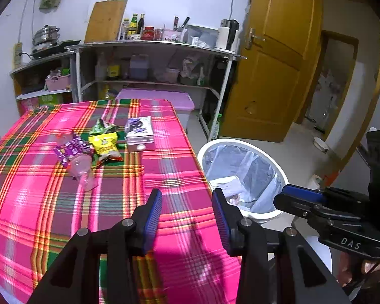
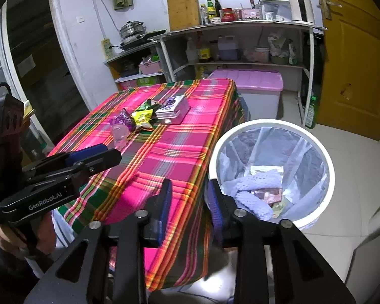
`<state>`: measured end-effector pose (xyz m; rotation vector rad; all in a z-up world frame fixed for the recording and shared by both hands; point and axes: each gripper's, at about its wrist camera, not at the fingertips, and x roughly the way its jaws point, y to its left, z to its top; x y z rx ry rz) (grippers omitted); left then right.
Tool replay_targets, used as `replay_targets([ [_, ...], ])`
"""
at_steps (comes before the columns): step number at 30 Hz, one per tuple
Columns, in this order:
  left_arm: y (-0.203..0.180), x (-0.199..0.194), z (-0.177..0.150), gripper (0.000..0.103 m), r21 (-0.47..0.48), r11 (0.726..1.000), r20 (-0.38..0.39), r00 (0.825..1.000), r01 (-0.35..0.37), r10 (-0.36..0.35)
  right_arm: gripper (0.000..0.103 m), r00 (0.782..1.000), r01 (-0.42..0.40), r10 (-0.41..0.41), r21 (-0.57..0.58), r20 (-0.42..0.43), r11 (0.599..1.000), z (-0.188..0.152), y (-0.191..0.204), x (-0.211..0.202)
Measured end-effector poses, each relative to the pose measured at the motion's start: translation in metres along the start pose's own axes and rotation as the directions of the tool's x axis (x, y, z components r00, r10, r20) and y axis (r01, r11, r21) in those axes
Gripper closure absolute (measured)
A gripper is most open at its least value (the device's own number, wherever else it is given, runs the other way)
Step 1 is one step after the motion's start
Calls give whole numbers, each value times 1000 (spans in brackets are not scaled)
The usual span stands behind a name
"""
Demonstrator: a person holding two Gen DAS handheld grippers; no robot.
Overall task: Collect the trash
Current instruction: 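Move both tools back from the bin to the table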
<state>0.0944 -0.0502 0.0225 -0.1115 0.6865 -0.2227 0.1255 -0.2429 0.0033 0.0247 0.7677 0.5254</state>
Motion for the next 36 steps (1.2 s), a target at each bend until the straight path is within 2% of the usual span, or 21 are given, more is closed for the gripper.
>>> replay_targets([
  [14, 25, -17, -12, 62, -37, 998, 12, 999, -45, 45, 62, 1000, -22, 21, -28, -18, 999, 3, 19, 8],
  [32, 90, -11, -10, 62, -167, 976, -4, 990, -142, 143, 61, 997, -41, 38, -54, -61, 998, 16, 33, 41],
  [36, 102, -6, -6, 57, -192, 969, -7, 987, -157, 158, 59, 997, -43, 40, -56, -59, 998, 21, 33, 47],
])
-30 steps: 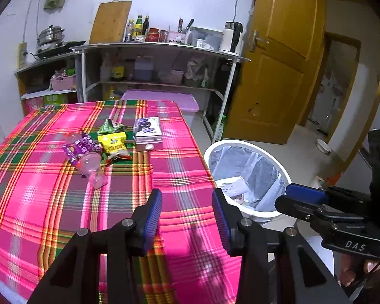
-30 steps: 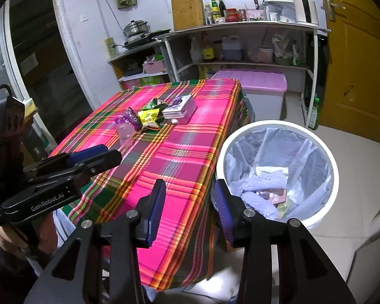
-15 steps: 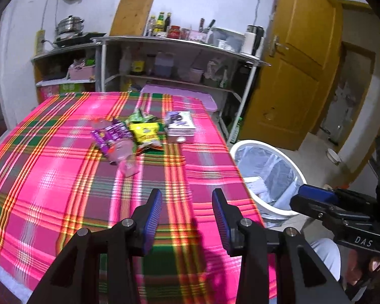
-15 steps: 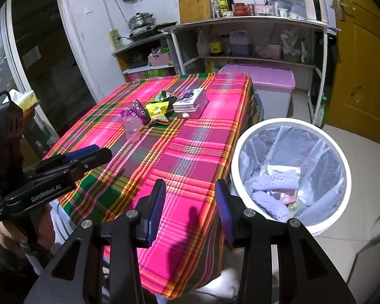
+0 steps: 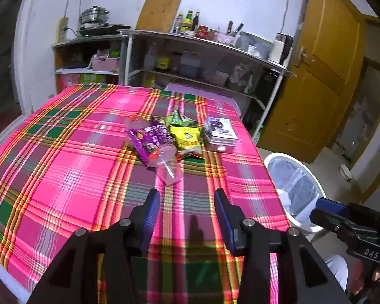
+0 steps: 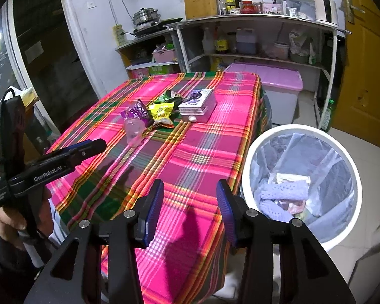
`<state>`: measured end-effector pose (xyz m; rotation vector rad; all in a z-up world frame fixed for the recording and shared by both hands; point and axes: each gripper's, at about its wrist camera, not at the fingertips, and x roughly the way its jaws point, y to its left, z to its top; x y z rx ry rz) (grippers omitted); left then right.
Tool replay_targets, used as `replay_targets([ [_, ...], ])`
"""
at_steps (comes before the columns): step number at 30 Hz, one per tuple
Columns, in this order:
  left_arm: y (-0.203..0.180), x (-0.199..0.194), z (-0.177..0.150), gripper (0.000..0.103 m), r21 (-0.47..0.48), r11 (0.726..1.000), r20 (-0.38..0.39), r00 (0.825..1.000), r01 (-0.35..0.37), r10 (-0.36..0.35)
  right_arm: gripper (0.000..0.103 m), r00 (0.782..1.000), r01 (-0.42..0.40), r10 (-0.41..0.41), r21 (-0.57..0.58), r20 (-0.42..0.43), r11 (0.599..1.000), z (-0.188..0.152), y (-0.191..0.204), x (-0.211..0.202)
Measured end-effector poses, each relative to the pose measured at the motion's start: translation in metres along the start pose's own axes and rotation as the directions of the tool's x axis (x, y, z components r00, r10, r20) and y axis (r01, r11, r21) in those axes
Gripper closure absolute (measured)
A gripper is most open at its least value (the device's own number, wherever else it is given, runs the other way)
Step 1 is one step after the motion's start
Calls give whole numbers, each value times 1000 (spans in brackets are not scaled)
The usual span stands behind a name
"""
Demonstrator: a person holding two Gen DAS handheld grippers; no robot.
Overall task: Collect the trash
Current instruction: 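Move both tools back from the bin to the table, then grasp the clear plastic cup with the left gripper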
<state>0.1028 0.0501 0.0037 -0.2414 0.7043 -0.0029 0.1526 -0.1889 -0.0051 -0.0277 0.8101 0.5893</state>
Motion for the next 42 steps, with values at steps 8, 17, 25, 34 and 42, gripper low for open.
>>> replay_targets([
  [8, 10, 27, 9, 56, -12, 1000, -26, 999, -29, 29, 58, 1000, 1, -1, 17, 0, 1000, 8, -6, 11],
  [17, 13, 67, 19, 57, -47, 998, -73, 997, -37, 34, 47, 1000, 4, -4, 36, 10, 999, 26, -14, 29],
  [25, 26, 99, 25, 57, -99, 991, -125, 989, -89, 76, 47, 1000, 11, -11, 15, 6, 1000, 50, -11, 56],
  [34, 34, 105, 30, 72, -124, 986, -117, 989, -108, 94, 47, 1000, 29, -30, -10, -5, 1000, 74, -3, 82],
  [42, 41, 95, 29, 72, -138, 987, -88, 994, -82, 70, 46, 998, 59, -60, -24, -10, 998, 88, 5, 101],
])
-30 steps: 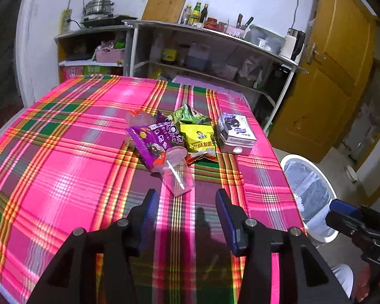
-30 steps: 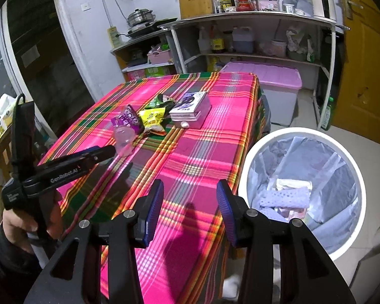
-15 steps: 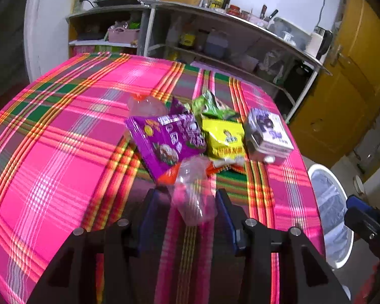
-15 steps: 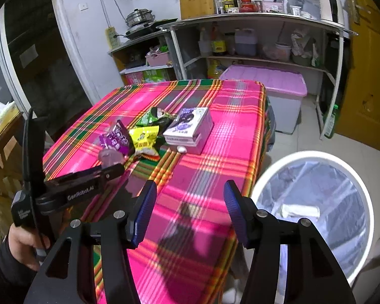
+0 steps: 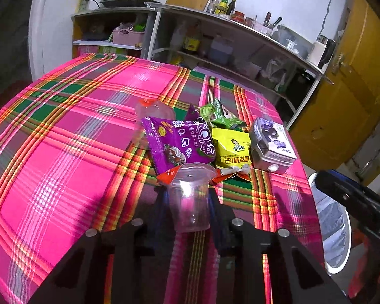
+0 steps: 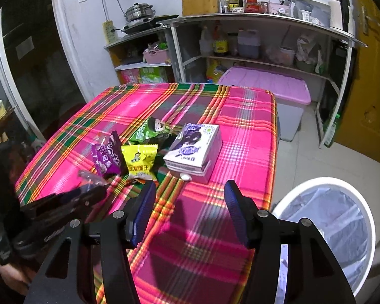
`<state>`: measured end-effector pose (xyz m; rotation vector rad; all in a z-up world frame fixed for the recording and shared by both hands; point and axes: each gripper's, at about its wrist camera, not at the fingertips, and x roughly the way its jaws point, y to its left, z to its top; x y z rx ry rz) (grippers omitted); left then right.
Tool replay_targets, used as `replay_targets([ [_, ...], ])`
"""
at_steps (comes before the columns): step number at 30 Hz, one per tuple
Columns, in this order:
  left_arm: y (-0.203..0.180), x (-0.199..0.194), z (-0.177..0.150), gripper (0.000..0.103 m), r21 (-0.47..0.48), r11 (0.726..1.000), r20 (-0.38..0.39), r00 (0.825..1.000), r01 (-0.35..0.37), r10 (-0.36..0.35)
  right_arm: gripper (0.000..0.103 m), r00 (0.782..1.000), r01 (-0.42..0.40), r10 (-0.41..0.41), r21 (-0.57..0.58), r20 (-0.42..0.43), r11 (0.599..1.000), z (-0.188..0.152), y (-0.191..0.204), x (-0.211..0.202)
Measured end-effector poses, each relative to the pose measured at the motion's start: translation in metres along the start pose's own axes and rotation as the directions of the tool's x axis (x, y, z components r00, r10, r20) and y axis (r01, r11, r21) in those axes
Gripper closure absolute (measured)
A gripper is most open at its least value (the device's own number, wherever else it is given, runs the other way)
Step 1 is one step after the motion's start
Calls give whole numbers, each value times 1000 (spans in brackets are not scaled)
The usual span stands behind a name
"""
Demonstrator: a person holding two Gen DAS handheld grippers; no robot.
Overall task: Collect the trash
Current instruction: 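Grasp the white-purple juice box with the right gripper while the left holds the cup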
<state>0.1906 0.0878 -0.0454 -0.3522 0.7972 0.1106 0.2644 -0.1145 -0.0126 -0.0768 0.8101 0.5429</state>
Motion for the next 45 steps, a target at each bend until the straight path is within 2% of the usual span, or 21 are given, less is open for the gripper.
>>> replay_targets([
  [12, 8, -18, -5, 72, 8, 1000, 42, 999, 27, -27, 46, 997, 62, -64, -44, -44, 997, 21, 8, 37],
  [30, 18, -20, -6, 72, -6, 999, 35, 998, 52, -52, 46, 988, 114, -117, -33, -102, 993, 30, 12, 74],
  [38, 18, -20, -7, 72, -5, 999, 36, 998, 50, -50, 46, 991, 93, -93, -4, -94, 996, 30, 8, 73],
  [45, 13, -22, -9, 72, 21, 1000, 47, 999, 22, -23, 47, 995, 77, -76, 17, -65, 997, 22, 7, 52],
])
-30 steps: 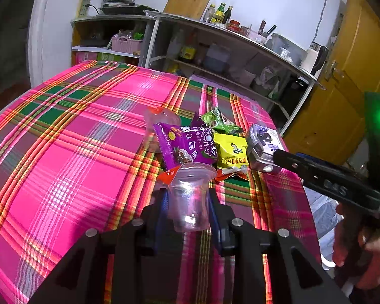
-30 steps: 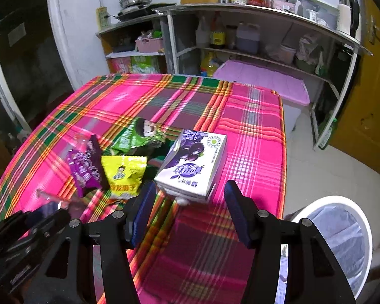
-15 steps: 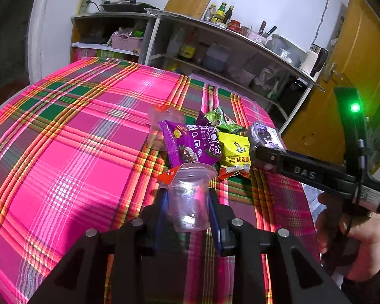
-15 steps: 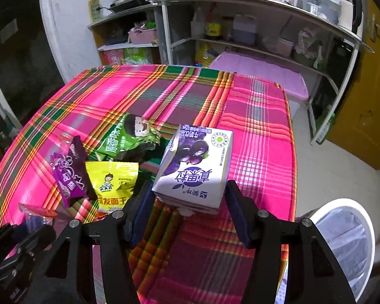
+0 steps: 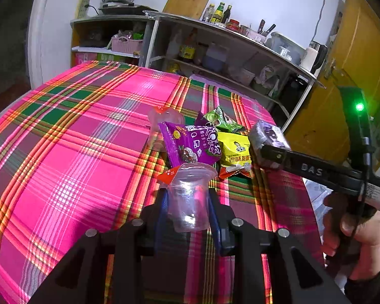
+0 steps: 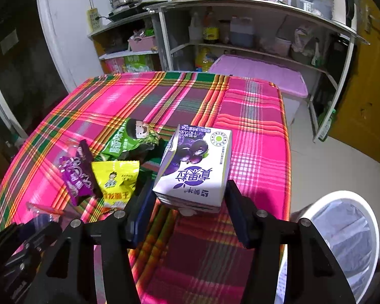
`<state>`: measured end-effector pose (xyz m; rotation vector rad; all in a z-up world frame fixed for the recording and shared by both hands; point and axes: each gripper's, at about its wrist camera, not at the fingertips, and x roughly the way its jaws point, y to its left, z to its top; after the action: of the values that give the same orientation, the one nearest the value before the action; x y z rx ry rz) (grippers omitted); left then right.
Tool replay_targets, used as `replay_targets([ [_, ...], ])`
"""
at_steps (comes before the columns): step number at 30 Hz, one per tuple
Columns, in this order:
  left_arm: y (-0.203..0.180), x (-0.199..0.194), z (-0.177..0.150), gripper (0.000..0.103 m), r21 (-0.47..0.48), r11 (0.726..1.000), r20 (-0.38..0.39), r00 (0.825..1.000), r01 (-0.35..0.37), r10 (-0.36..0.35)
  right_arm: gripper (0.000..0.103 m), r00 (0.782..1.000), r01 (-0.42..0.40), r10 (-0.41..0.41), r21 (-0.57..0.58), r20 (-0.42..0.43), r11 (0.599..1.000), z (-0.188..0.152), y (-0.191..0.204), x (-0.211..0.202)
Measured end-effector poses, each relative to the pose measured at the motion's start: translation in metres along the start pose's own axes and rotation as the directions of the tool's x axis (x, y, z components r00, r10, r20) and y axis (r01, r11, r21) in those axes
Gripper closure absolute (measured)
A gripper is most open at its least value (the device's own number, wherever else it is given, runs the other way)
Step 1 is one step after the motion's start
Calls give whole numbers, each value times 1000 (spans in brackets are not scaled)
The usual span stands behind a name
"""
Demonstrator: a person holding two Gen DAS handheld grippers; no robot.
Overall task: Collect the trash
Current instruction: 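Grasp the white-purple juice box with the right gripper while the left holds the cup, then carry the cup and juice box over the bin and open both grippers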
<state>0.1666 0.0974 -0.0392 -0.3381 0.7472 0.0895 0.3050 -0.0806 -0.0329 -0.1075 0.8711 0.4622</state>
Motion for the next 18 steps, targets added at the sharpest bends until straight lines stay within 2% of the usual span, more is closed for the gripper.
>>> replay_targets([
  [8, -13, -14, -5, 72, 46, 999, 11, 1000, -26, 26, 47, 998, -37, 37, 19, 42, 999, -23, -4, -43],
  [18, -46, -50, -18, 72, 120, 992, 39, 999, -27, 22, 47, 993, -61, 57, 33, 102, 998, -62, -11, -106],
])
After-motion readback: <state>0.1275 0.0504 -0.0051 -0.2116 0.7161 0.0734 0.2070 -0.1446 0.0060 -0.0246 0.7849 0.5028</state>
